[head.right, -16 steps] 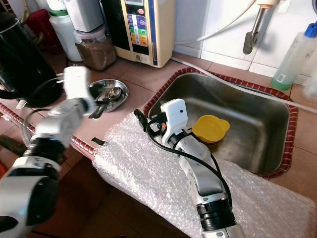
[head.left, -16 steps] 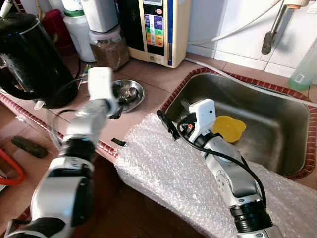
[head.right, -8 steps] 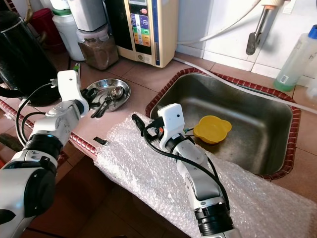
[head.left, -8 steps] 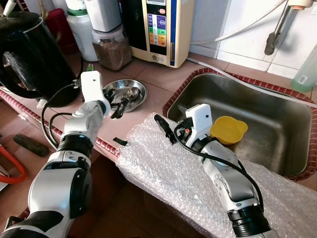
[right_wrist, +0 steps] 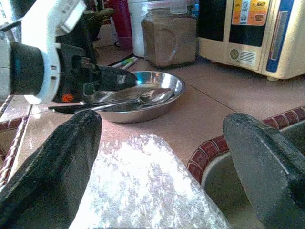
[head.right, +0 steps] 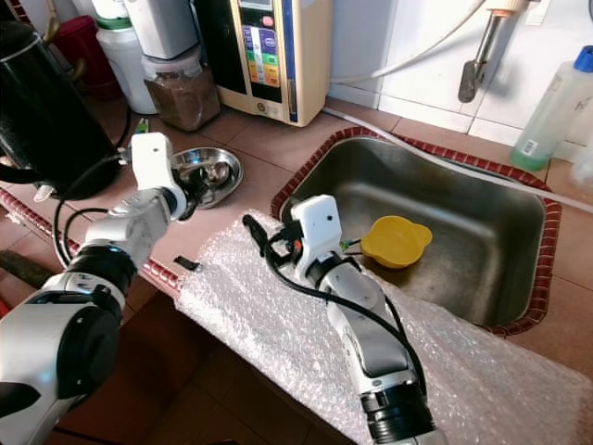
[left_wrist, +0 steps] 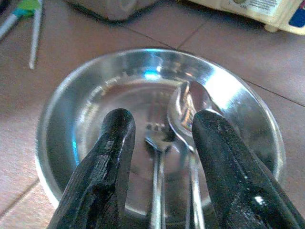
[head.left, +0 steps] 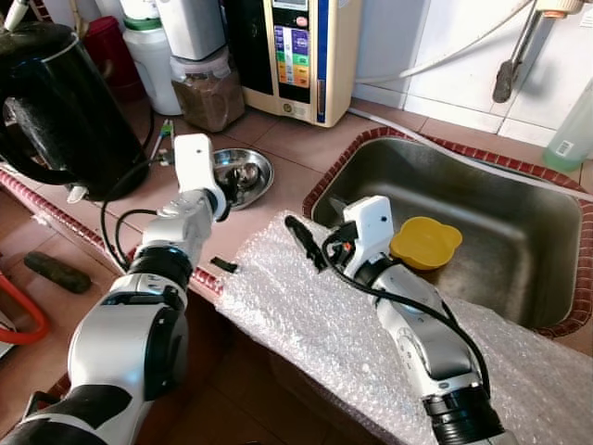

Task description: Kitchen organization

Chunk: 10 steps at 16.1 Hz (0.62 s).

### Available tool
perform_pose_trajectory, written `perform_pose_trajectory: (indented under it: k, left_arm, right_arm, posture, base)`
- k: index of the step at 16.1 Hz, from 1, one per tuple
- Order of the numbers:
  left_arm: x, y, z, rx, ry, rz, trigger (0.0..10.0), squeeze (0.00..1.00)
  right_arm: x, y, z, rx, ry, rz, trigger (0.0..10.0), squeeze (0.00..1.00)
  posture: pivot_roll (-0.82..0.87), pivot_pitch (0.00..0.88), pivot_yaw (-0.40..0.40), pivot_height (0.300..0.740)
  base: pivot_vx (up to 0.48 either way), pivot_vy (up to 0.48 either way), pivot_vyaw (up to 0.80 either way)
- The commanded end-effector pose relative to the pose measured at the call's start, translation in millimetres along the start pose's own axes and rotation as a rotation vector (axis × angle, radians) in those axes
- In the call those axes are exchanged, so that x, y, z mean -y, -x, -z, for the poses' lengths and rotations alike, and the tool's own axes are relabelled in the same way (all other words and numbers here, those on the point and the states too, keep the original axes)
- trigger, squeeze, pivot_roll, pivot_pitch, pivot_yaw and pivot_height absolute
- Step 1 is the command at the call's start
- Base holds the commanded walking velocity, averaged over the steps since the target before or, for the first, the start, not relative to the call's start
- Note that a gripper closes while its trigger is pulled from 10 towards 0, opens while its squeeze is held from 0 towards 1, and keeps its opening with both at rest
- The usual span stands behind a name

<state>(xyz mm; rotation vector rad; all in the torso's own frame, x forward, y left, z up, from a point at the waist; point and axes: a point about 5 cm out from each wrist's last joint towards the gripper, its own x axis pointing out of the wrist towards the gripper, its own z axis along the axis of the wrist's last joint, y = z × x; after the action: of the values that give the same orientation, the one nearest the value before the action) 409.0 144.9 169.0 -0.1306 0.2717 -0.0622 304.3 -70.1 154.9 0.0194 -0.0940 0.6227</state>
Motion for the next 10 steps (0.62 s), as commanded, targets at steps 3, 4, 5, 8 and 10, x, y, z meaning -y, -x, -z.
perform_pose_trajectory:
  k: [3,4,5,8,10]
  left_arm:
    - [18.2,-2.3,-3.8,-0.007,0.007,0.046,10.0,1.00]
    - [19.6,-2.4,-3.2,-0.010,0.008,0.049,10.0,1.00]
    - [22.8,-2.7,-1.6,-0.020,-0.004,0.057,10.0,1.00]
    - [26.7,-3.0,0.5,-0.052,0.011,0.068,10.0,1.00]
    - [25.8,-2.9,4.1,-0.092,0.050,0.069,10.0,1.00]
  right_arm:
    - [-2.0,3.6,-3.3,0.010,0.011,-0.007,10.0,0.00]
    - [-2.0,3.8,-3.1,0.009,0.011,-0.007,10.0,0.00]
    - [-2.7,4.1,-2.8,0.008,0.011,-0.008,10.0,0.00]
    - [-4.2,4.4,-2.6,0.006,0.011,-0.012,10.0,0.00]
    - [-4.1,4.1,-3.1,0.007,0.010,-0.014,10.0,0.00]
  posture:
    - [-0.13,0.030,0.093,0.740]
    - [-0.13,0.029,0.093,0.740]
    - [-0.13,0.027,0.093,0.740]
    - [-0.13,0.024,0.093,0.740]
    - [-0.13,0.025,0.093,0.740]
  base:
    - [0.000,0.000,0.00]
    - [0.000,0.000,0.00]
    - [0.000,0.000,0.00]
    - [0.000,0.000,0.00]
    - [0.000,0.000,0.00]
